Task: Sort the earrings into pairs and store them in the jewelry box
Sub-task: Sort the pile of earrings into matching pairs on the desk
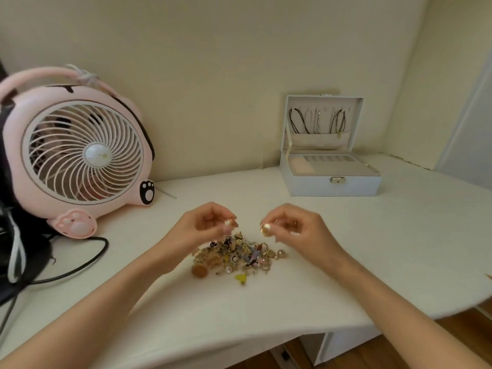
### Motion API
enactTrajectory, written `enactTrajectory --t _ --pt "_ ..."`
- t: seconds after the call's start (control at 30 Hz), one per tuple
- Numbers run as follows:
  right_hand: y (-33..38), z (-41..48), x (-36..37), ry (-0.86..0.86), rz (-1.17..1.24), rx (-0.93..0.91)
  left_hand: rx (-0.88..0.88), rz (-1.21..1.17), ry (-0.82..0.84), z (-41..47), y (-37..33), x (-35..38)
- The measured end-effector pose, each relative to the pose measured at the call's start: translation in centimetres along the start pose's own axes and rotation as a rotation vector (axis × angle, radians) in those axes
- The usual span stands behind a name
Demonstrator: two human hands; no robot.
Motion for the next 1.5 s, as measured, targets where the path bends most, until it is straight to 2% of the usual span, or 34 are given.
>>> enactTrajectory --t 0.1,0.17,0.3,0.4,0.57,0.97,1.3,1.4,1.5 --pt "-1.8 2.9 -0.5 -0.013 0.192 0.234 -0.184 -0.277 -0.081 2.6 0.4 -1.2" --pt "-3.1 4.8 -0.1 0.02 0.239 0.327 -0.261 -0.342 -0.12 4.4 0.9 -2.1" --pt "-5.5 7.9 1.6 0.078 0.179 0.422 -0.296 -0.158 -0.235 7.3 2.9 -3.0" --pt "-6.9 9.5 2.8 0.083 0.128 0.463 -0.178 -0.004 -0.28 9.1 4.1 -2.9" --pt "-8.5 11.0 4.1 0.042 0.023 0.469 -0.023 0.247 -0.26 11.1 6.1 -2.8" --pt "-9.8 11.2 4.5 0.002 -0.018 0.409 0.002 0.598 -0.297 12.5 7.6 -2.9" --pt "-10.2 11.2 4.6 -0.013 -0.111 0.352 0.001 0.631 -0.327 12.5 7.5 -2.9" --pt "-9.5 11.0 4.1 -0.089 -0.11 0.363 -0.024 0.52 -0.351 12.0 7.1 -3.1" --pt "-8.0 10.8 2.8 -0.124 -0.153 0.297 -0.088 0.417 -0.315 10.8 6.1 -3.5"
Point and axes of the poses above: each hand's wrist, its own z-axis towards the middle knuckle, its own x-axis out of the palm, y = z × x, the point moved 2 cm from there along z, towards the middle knuckle, and after that the axes turned 11 degrees about -z, right-handed, at the moved point
